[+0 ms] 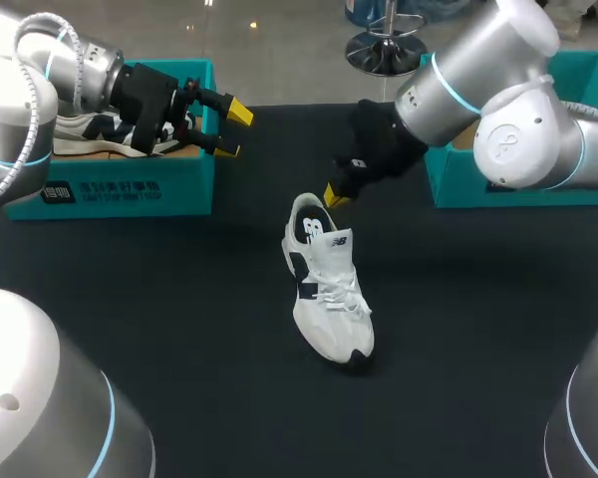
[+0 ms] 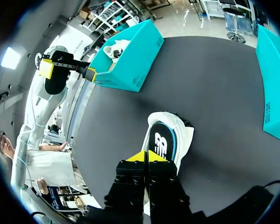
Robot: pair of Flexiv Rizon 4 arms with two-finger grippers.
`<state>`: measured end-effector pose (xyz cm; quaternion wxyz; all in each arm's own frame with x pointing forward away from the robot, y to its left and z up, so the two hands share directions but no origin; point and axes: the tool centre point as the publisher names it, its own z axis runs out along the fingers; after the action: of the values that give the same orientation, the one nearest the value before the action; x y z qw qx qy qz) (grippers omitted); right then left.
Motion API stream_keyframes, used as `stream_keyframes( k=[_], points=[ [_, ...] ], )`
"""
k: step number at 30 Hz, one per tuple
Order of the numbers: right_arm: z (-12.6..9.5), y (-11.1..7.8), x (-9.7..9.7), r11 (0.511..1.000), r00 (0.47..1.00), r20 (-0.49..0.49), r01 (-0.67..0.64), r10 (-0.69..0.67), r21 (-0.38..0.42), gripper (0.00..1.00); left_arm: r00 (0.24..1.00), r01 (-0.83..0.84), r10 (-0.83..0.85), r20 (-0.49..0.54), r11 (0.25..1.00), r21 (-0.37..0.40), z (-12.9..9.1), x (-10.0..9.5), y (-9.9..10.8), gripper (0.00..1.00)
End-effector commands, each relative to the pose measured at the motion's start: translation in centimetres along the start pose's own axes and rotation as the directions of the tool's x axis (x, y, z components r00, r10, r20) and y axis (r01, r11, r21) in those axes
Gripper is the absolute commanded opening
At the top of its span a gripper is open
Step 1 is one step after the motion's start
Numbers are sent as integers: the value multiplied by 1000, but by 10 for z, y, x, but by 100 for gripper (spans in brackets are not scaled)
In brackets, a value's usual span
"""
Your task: Take the shoe out of the shoebox, open the shoe tongue, remove and reinsert the insole, then place the shoe into the shoebox
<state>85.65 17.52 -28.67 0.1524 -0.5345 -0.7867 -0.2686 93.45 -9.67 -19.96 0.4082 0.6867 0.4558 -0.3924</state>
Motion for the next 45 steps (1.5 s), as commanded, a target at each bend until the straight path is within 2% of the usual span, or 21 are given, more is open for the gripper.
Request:
stream_keyframes(
  k=[1, 7, 21, 26, 28, 45],
  points=[
    [2, -1, 1, 998, 998, 60, -8, 5, 55, 0, 1000, -1, 1, -2, 1000, 1, 0, 0, 0, 100],
    [7, 3, 1, 989, 982, 184, -63, 38, 131, 0, 1000, -1, 1, -2, 1000, 1, 0, 0, 0, 100],
    [11, 1, -1, 988, 935, 352, -91, 40, 129, 0, 1000, -1, 1, -2, 1000, 1, 0, 0, 0, 100],
    [15, -2, 0, 985, 922, 385, -110, 51, 133, 0, 1000, -1, 1, -2, 1000, 1, 0, 0, 0, 100],
    [17, -4, 0, 965, 907, 419, -150, 47, 217, 0, 1000, -1, 1, -2, 1000, 1, 0, 0, 0, 100],
    [20, -6, -2, 963, 903, 427, -161, 56, 214, 0, 1000, -1, 1, -2, 1000, 1, 0, 0, 0, 100]
  ],
)
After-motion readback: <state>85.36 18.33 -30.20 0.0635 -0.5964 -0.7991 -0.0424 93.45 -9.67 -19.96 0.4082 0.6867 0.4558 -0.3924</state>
